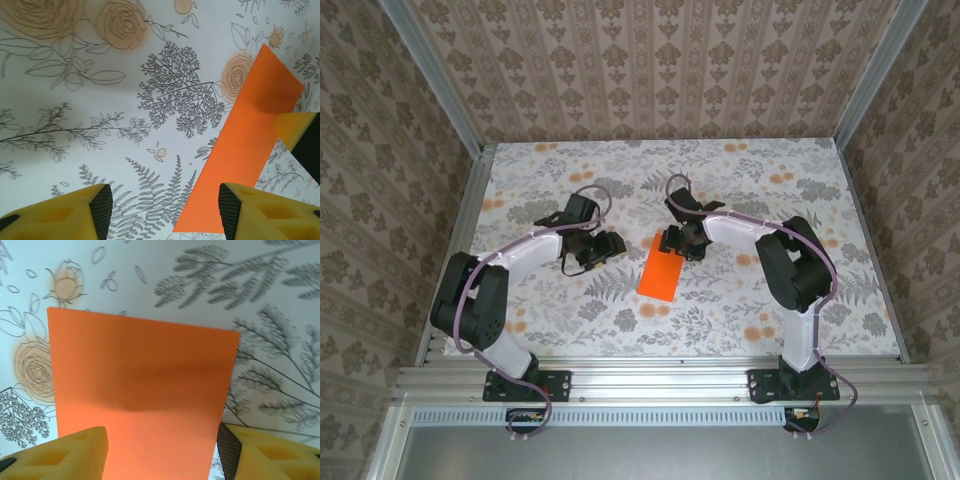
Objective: Fold a paper plane with a square sheet of paper (pick it up from the middle)
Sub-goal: Fold the triangle a second time at the center of the table.
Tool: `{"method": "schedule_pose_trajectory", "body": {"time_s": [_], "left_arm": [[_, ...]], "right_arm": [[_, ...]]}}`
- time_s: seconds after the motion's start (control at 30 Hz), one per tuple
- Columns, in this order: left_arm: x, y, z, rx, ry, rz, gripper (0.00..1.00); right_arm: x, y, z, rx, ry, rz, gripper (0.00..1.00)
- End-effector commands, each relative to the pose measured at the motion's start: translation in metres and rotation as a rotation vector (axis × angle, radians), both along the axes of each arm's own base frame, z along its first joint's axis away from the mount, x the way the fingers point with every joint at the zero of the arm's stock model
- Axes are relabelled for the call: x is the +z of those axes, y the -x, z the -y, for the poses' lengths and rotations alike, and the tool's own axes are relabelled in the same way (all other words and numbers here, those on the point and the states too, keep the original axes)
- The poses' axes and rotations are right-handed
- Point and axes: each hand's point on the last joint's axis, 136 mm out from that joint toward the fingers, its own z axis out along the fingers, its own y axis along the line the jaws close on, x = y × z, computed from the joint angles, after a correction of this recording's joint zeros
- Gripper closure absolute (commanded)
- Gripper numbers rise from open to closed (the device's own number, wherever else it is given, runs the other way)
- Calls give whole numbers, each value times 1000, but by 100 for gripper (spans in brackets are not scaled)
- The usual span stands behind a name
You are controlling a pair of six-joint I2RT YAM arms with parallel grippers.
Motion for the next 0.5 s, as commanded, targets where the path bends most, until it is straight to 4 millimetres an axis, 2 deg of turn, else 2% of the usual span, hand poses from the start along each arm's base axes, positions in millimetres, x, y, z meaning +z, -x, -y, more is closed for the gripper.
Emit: {"method": "schedule_pose_trajectory", "body": {"time_s": [0.0,0.3,0.37,0.47], "left_arm": [[0,5,-19,25,-28,-12,39],[-1,7,-46,81,-33,-10,38],[0,7,-50,92,-32,-7,38],[0,8,-54,103,-32,-7,37]], "right_arm": [[-14,9,-3,99,89,-46,40],[-18,17,-20,444,325,-42,44],[-9,13,-20,467,365,-14,43],[17,3,-16,401,386,52,41]]}}
